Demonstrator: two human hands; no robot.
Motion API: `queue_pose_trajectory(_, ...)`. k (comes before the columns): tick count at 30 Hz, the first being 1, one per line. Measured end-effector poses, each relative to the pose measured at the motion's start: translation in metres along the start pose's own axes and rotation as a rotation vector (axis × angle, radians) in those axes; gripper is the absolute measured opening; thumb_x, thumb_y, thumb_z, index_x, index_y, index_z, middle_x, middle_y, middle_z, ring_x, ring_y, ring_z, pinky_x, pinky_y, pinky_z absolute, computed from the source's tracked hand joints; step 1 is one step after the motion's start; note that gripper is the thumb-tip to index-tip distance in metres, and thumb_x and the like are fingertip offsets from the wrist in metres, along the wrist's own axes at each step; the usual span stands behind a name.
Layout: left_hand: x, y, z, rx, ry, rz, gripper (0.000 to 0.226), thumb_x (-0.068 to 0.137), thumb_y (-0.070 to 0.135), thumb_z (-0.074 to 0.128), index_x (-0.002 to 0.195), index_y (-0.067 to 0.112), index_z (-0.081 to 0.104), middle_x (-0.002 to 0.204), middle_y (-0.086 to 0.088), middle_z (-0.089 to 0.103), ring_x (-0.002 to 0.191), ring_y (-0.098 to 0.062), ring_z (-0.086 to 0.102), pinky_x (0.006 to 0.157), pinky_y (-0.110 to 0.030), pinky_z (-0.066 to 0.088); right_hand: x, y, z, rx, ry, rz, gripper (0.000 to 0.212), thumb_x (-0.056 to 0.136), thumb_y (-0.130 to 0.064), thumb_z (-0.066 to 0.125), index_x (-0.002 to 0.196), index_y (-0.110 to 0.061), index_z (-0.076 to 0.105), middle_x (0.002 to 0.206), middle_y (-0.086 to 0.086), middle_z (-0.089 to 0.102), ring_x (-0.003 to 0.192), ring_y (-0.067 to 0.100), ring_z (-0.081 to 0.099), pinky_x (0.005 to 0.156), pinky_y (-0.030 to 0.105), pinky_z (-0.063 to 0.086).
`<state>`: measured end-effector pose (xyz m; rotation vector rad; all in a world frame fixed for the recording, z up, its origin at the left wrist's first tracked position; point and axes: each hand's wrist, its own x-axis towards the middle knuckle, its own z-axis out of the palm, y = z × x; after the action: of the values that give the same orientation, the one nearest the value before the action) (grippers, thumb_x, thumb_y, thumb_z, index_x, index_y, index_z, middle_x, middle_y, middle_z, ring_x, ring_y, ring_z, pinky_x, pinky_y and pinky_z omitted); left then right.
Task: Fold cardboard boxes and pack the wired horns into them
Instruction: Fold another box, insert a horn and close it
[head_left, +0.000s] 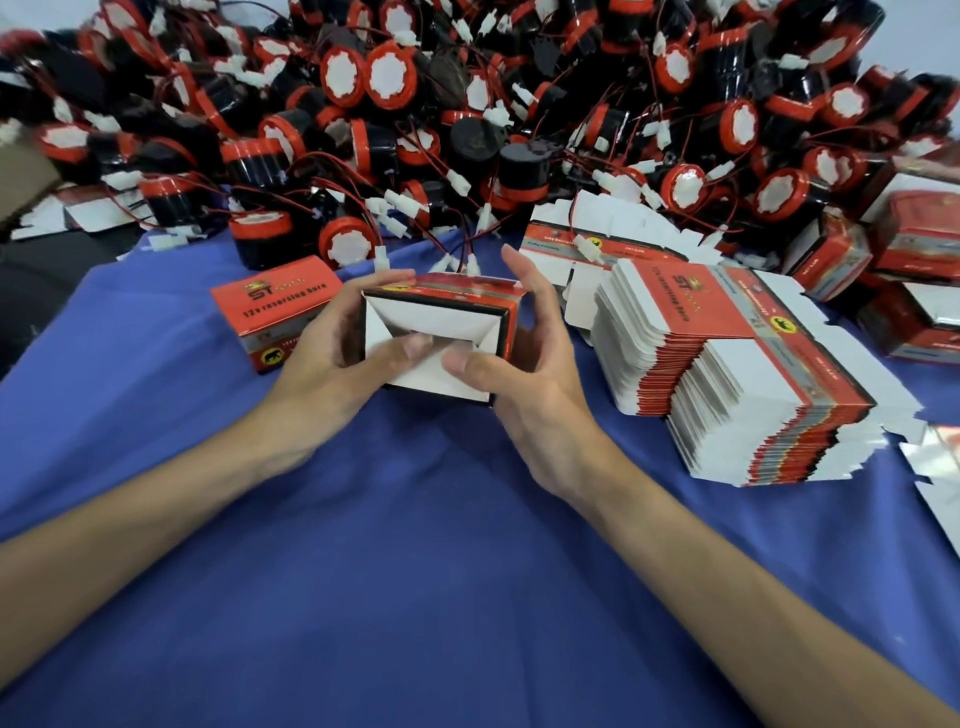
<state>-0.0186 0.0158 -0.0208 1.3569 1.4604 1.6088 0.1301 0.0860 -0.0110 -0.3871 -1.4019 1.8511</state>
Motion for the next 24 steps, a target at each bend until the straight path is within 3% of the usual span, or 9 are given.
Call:
queue_pose_trajectory(4, 0.000, 0.005, -0.001, 0.006, -0.018, -0.009, 0.064, 0.067, 0.048, 0.080, 0.120, 0.030, 0.050, 0.108, 0.025, 0.068, 0.106, 0.007, 0.060, 0.082, -0.009, 0.046, -0.002, -0.003, 0.000, 0.027, -0.005, -0.006, 0.085, 0.069, 0.003, 0.063, 0.142, -0.028, 0.032, 0.105, 0.004, 0.066, 0.104, 0.025, 0.062, 0.093, 0.037, 0.050)
queue_pose_trajectory(8, 0.000, 0.004, -0.002, 0.031, -0.097, -0.087, 0.041, 0.078, 0.049, 0.057, 0.111, 0.025, 0.055, 0.096, 0.022, 0.071, 0.091, 0.007, 0.063, 0.075, -0.011, 0.049, -0.002, -0.003, 0.005, 0.110, -0.005, -0.030, 0.083, 0.069, 0.005, 0.063, 0.138, -0.033, 0.035, 0.093, 0.011, 0.060, 0.091, 0.026, 0.058, 0.086, 0.040, 0.051)
queue_pose_trajectory(11, 0.001, 0.004, -0.003, 0.069, -0.108, -0.099, 0.054, 0.079, 0.063, 0.046, 0.111, 0.020, 0.055, 0.095, 0.014, 0.066, 0.089, -0.002, 0.060, 0.076, -0.014, 0.048, -0.002, -0.005, 0.007, 0.151, -0.012, -0.020, 0.081, 0.070, 0.006, 0.063, 0.137, -0.032, 0.036, 0.093, 0.012, 0.057, 0.091, 0.027, 0.056, 0.087, 0.041, 0.050)
queue_pose_trajectory(14, -0.001, 0.007, -0.004, 0.142, -0.124, -0.050, 0.078, 0.073, 0.088, 0.038, 0.110, 0.020, 0.053, 0.095, 0.010, 0.061, 0.084, 0.001, 0.056, 0.073, -0.012, 0.045, -0.002, -0.006, 0.003, 0.204, -0.048, 0.008, 0.080, 0.070, 0.006, 0.062, 0.137, -0.029, 0.036, 0.091, 0.007, 0.061, 0.088, 0.021, 0.060, 0.086, 0.036, 0.052)
queue_pose_trajectory(16, -0.002, 0.005, -0.004, 0.186, -0.123, -0.021, 0.072, 0.079, 0.083, 0.034, 0.113, 0.023, 0.052, 0.102, 0.005, 0.061, 0.091, -0.002, 0.058, 0.077, -0.013, 0.046, -0.001, -0.007, 0.001, 0.197, -0.085, 0.018, 0.080, 0.072, 0.005, 0.063, 0.137, -0.031, 0.036, 0.093, 0.005, 0.063, 0.090, 0.020, 0.062, 0.087, 0.035, 0.052)
queue_pose_trajectory(18, 0.000, 0.000, -0.004, 0.135, -0.088, -0.036, 0.058, 0.083, 0.068, 0.033, 0.120, 0.027, 0.052, 0.112, 0.006, 0.063, 0.104, -0.009, 0.060, 0.086, -0.020, 0.048, 0.000, -0.008, 0.000, 0.077, -0.089, -0.002, 0.082, 0.073, 0.002, 0.067, 0.140, -0.033, 0.033, 0.098, 0.008, 0.063, 0.094, 0.022, 0.062, 0.091, 0.038, 0.051)
queue_pose_trajectory(20, 0.003, -0.004, -0.005, 0.040, -0.024, -0.054, 0.054, 0.080, 0.069, 0.039, 0.124, 0.039, 0.049, 0.122, 0.013, 0.061, 0.118, -0.011, 0.057, 0.095, -0.031, 0.048, -0.001, -0.009, 0.000, -0.173, -0.082, -0.090, 0.089, 0.074, -0.004, 0.073, 0.142, -0.036, 0.027, 0.110, 0.005, 0.064, 0.101, 0.020, 0.064, 0.096, 0.039, 0.051)
queue_pose_trajectory(22, 0.005, -0.002, -0.006, 0.000, 0.032, -0.018, 0.063, 0.074, 0.082, 0.049, 0.127, 0.047, 0.043, 0.132, 0.015, 0.055, 0.128, -0.010, 0.051, 0.100, -0.033, 0.045, -0.004, -0.006, 0.000, -0.555, -0.105, -0.220, 0.096, 0.074, -0.012, 0.078, 0.147, -0.037, 0.020, 0.119, -0.010, 0.061, 0.107, 0.016, 0.063, 0.096, 0.037, 0.051)
queue_pose_trajectory(24, 0.005, 0.001, -0.007, -0.023, 0.054, 0.053, 0.080, 0.067, 0.085, 0.055, 0.134, 0.043, 0.037, 0.142, 0.009, 0.047, 0.132, -0.008, 0.046, 0.099, -0.028, 0.046, -0.007, 0.000, 0.004, -0.955, -0.152, -0.359, 0.098, 0.079, -0.019, 0.076, 0.151, -0.032, 0.011, 0.118, -0.006, 0.059, 0.104, 0.020, 0.058, 0.089, 0.039, 0.049)
